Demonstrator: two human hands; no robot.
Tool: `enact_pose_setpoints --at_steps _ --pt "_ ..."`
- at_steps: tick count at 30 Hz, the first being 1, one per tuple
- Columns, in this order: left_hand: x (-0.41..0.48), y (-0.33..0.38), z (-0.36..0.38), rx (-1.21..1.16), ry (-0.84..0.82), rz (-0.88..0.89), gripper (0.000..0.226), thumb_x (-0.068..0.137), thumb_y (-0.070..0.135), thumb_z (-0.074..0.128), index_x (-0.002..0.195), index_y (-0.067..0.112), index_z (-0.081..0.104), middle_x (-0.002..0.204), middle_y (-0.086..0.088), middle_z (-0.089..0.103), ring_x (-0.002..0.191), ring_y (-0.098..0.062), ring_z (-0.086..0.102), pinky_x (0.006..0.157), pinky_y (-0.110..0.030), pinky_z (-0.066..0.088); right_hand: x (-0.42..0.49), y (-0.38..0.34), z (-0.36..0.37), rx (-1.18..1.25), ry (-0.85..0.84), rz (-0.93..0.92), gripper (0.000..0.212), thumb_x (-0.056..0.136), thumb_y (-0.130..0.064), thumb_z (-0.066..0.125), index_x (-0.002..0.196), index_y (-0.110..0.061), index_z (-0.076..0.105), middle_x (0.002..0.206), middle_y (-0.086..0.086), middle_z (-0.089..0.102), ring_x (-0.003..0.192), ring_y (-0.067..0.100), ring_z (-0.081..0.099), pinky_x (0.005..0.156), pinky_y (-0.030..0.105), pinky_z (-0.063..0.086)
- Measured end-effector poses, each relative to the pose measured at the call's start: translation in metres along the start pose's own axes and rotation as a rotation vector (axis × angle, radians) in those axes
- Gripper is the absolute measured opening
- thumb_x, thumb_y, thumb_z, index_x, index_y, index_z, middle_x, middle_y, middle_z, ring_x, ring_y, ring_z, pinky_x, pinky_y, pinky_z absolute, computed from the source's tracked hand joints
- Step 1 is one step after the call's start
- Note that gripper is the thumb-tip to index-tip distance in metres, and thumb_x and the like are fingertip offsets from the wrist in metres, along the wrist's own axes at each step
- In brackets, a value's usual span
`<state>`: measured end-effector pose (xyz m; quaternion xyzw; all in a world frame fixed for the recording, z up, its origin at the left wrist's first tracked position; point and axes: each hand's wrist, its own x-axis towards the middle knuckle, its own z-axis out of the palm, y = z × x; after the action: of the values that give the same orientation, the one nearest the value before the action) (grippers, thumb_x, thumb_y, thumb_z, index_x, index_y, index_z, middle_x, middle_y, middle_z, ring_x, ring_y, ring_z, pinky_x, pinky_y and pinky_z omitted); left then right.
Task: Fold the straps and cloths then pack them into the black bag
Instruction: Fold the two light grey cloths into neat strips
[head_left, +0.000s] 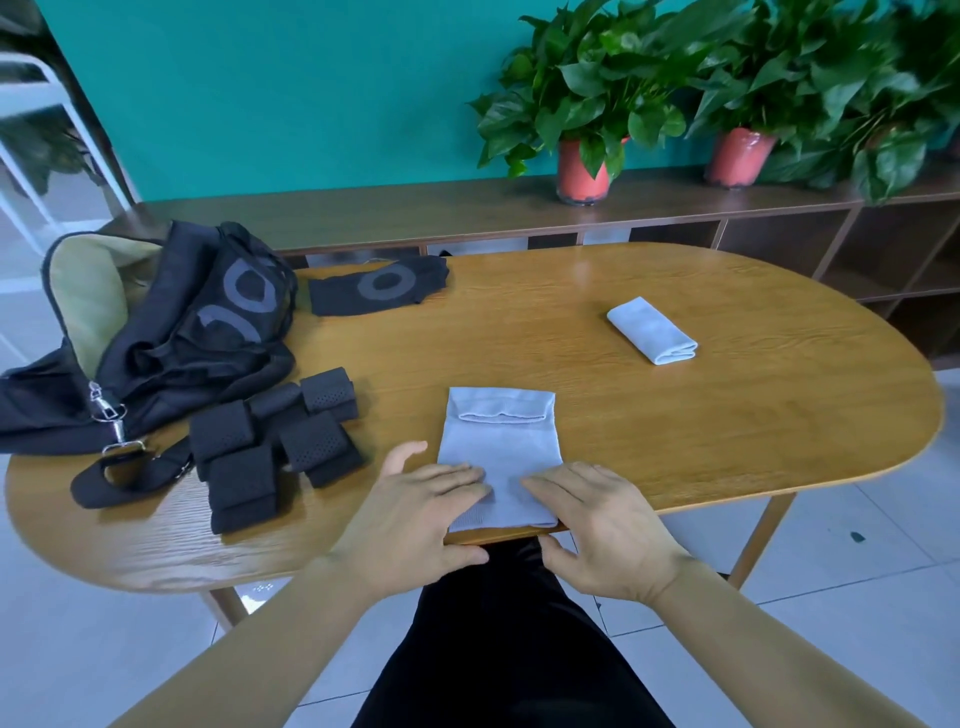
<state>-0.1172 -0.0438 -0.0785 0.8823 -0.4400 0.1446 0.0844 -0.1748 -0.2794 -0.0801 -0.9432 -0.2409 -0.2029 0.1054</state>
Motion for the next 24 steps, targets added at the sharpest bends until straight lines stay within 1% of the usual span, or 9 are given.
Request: enact_pose_setpoints --at_steps 3,5,6,7,9,11,16,20,24 --pt "-0.004 0.001 -0.001 -0.027 0.086 0.017 0.046 0.077 0.066 0.054 0.104 0.032 0.07 0.113 0.015 0.068 0.1 -0.003 0.063 0.104 -0.041 0.023 -0.001 0.001 0.0 -0.006 0.096 -0.004 0.036 0.071 -0.018 0.058 0.105 -0.009 0.067 0.079 -0.002 0.063 0.07 0.019 0.056 0.062 0.029 0.047" --pt "-0.005 0.003 -0.002 -0.065 0.148 -0.022 0.031 0.082 0.059 0.053 0.095 0.035 0.068 0.097 0.021 0.069 0.089 0.002 0.062 0.1 -0.039 0.025 0.0 0.0 -0.001 0.014 0.141 0.044 0.032 0.076 -0.017 0.054 0.104 -0.011 0.067 0.071 -0.003 0.061 0.064 0.018 0.056 0.058 0.029 0.048" --pt "-0.005 0.004 -0.003 -0.088 0.175 -0.073 0.024 0.085 0.056 0.051 0.087 0.036 0.064 0.082 0.023 0.066 0.078 0.005 0.058 0.097 -0.04 0.027 0.001 -0.002 -0.001 0.037 0.163 0.092 0.031 0.078 -0.019 0.052 0.105 -0.012 0.067 0.068 -0.004 0.06 0.062 0.017 0.056 0.058 0.029 0.048" --pt "-0.003 0.004 -0.005 -0.11 0.197 -0.142 0.023 0.087 0.054 0.049 0.076 0.035 0.057 0.065 0.021 0.057 0.066 0.006 0.05 0.091 -0.039 0.029 0.003 -0.004 -0.002 0.066 0.186 0.159 0.032 0.08 -0.022 0.051 0.106 -0.013 0.067 0.066 -0.005 0.059 0.062 0.016 0.056 0.059 0.027 0.048" --pt "0.002 0.005 -0.008 -0.139 0.218 -0.299 0.038 0.089 0.053 0.044 0.06 0.03 0.036 0.048 0.013 0.035 0.052 0.0 0.036 0.08 -0.035 0.028 0.008 -0.008 -0.001 0.137 0.208 0.329 0.032 0.085 -0.025 0.053 0.113 -0.015 0.065 0.068 -0.005 0.06 0.065 0.016 0.058 0.061 0.023 0.044" --pt "0.007 0.007 -0.008 -0.149 0.156 -0.42 0.047 0.09 0.053 0.041 0.055 0.025 0.026 0.047 0.006 0.03 0.051 -0.005 0.036 0.075 -0.033 0.024 0.016 -0.009 0.001 0.188 0.174 0.458 0.033 0.089 -0.024 0.058 0.121 -0.017 0.06 0.072 -0.002 0.06 0.07 0.019 0.058 0.06 0.025 0.041" --pt "0.021 0.01 -0.004 -0.15 0.095 -0.653 0.05 0.096 0.041 0.048 0.056 0.018 0.028 0.046 0.003 0.031 0.049 -0.015 0.035 0.073 -0.031 0.016 0.033 -0.013 0.008 0.119 0.145 0.554 0.033 0.095 -0.026 0.052 0.127 -0.018 0.053 0.084 0.005 0.065 0.082 0.024 0.061 0.061 0.028 0.033" --pt "0.029 0.009 -0.001 -0.081 0.07 -0.707 0.046 0.096 0.039 0.045 0.057 0.018 0.031 0.049 0.003 0.038 0.055 -0.022 0.046 0.074 -0.031 0.02 0.042 -0.014 0.01 0.035 0.129 0.597 0.031 0.096 -0.028 0.05 0.126 -0.018 0.05 0.083 0.003 0.066 0.08 0.024 0.062 0.061 0.027 0.031" --pt "0.036 0.007 0.001 -0.005 0.015 -0.725 0.043 0.096 0.04 0.042 0.06 0.019 0.034 0.052 0.002 0.046 0.06 -0.023 0.054 0.075 -0.032 0.022 0.047 -0.014 0.012 -0.019 0.078 0.648 0.03 0.097 -0.03 0.046 0.125 -0.02 0.044 0.087 0.001 0.065 0.083 0.022 0.06 0.061 0.027 0.031"
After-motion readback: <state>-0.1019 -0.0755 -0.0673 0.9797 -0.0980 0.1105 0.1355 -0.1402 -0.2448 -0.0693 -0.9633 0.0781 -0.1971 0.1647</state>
